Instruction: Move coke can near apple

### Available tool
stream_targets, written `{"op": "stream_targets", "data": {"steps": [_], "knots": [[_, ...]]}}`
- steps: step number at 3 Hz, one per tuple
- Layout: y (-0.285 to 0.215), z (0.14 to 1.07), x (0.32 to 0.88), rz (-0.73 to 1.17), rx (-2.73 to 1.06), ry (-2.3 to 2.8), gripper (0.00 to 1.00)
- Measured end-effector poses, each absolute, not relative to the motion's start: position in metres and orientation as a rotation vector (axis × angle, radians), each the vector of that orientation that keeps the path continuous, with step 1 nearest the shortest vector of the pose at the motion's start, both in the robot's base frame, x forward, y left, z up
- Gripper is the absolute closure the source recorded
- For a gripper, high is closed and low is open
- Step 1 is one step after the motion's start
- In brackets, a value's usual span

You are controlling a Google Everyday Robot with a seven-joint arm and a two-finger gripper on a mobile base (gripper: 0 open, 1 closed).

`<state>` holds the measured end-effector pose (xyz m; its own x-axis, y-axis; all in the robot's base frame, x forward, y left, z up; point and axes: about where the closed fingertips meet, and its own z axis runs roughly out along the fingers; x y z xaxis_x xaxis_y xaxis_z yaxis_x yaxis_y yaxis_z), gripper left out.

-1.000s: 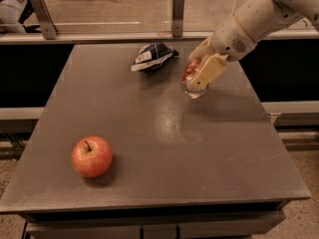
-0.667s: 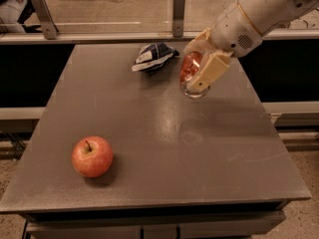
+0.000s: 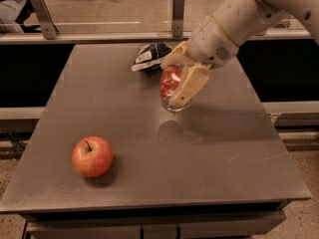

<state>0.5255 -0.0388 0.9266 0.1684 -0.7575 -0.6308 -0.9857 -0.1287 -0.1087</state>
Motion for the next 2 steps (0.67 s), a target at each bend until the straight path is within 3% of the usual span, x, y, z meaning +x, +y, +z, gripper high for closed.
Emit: {"op": "stream_targets", "data": {"steps": [2], "knots": [[0.060,0.897,0.445,0.842,-2.249,1.343,1.00]]}}
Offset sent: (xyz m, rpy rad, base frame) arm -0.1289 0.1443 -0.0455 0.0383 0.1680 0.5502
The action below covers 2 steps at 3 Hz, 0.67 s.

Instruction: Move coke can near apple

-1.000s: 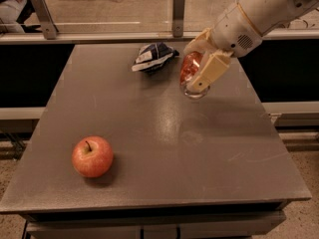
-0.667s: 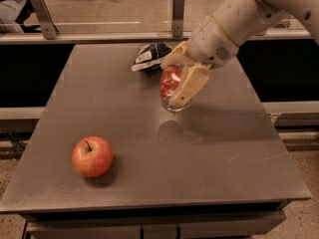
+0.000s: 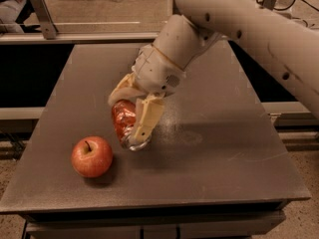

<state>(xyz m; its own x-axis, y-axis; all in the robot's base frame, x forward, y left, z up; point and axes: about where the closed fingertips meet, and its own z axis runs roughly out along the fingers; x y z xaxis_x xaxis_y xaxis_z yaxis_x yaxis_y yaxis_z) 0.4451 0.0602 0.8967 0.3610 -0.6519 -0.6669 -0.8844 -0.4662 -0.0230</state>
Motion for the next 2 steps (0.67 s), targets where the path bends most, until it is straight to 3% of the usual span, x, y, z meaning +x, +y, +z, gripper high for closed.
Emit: {"op": "stream_targets", "data": {"steps": [2], "knots": [[0.063,0.881,0.446,0.866,-2.228,1.315,0.59]]}}
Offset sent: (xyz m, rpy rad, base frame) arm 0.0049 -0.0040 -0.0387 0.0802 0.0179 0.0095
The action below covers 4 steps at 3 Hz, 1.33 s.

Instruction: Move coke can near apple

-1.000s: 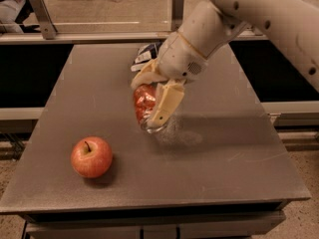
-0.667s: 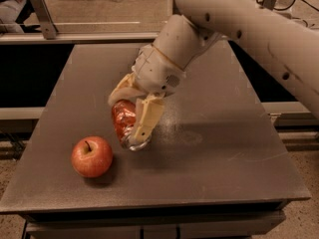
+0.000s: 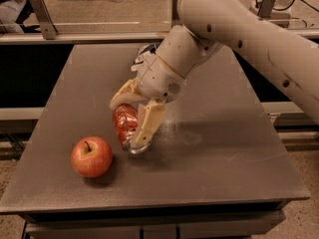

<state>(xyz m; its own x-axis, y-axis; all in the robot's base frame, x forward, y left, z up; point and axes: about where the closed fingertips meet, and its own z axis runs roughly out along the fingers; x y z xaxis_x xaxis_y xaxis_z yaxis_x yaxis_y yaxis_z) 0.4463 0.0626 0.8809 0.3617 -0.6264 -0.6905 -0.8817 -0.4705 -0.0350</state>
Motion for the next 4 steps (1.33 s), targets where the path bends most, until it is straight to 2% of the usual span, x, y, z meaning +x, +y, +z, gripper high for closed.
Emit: {"op": "stream_targets", "data": {"steps": [2,3,4], "knots": [[0.0687,0.8568,0.4531,0.921,-2.213,1.285,0.13],[0.0688,0.8568,0.4531,0.921,-2.213,1.285,0.00],[0.0688,0.8568,0.4531,0.921,-2.213,1.285,0.00]]}}
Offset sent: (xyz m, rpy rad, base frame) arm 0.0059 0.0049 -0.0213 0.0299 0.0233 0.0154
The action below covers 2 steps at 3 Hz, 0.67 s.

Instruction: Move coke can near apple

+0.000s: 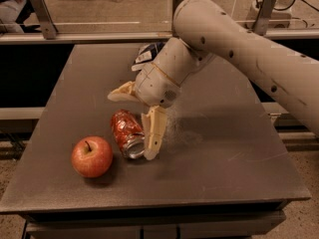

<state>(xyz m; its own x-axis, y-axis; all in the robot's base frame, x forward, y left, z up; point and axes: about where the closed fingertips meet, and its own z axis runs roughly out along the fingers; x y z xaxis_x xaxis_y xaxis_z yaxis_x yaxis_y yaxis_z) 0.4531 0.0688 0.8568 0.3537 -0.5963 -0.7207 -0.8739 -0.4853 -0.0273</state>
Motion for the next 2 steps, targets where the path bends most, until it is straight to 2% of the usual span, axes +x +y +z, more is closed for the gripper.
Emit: {"op": "stream_targets", "data": {"steps": [1,2], "knots": [[0.032,0.878,0.462,0.850,-2.146,1.346,0.00],[-0.031,0.914,0.469,0.733,-2.041,1.451,0.00]]}}
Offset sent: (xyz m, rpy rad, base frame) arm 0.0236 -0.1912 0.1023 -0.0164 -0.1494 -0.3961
